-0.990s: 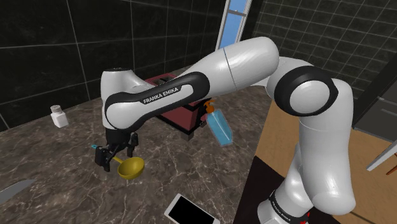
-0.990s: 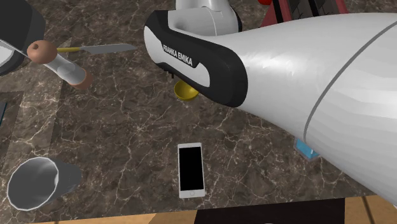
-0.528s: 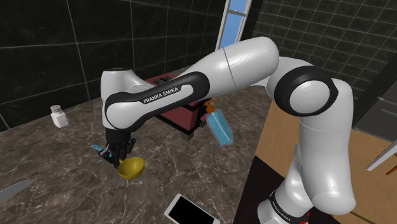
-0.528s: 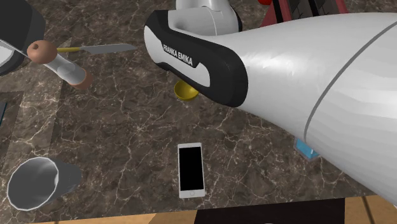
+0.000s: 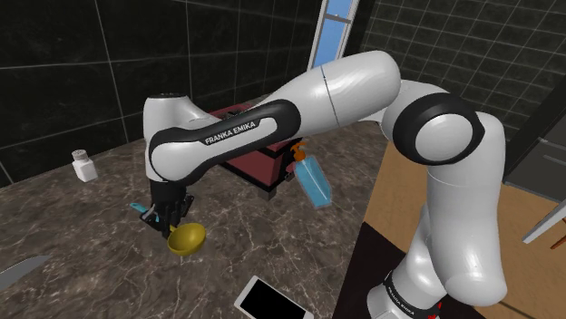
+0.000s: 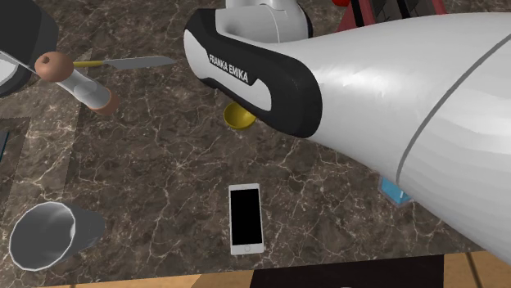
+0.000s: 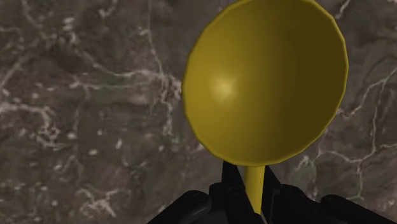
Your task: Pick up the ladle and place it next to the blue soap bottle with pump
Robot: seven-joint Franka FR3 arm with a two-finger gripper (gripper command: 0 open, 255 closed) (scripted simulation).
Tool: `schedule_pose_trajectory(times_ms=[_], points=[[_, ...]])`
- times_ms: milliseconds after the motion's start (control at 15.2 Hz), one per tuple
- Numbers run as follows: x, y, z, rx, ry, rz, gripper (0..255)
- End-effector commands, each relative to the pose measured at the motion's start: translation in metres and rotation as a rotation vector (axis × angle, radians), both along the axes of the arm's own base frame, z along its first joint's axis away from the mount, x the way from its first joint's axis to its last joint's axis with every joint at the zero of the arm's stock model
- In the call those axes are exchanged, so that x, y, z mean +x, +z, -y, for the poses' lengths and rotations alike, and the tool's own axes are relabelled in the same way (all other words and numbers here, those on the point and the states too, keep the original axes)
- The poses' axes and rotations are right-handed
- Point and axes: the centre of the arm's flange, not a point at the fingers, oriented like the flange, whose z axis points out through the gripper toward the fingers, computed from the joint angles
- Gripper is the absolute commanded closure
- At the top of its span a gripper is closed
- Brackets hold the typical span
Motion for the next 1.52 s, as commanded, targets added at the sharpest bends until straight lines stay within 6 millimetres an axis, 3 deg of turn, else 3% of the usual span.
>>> schedule_pose_trajectory(times_ms=[0,1452], points=[[0.0,0.009,0.0,0.0,0.0,0.0,255],[0.0,0.125,0.0,0.0,0.0,0.0,255]])
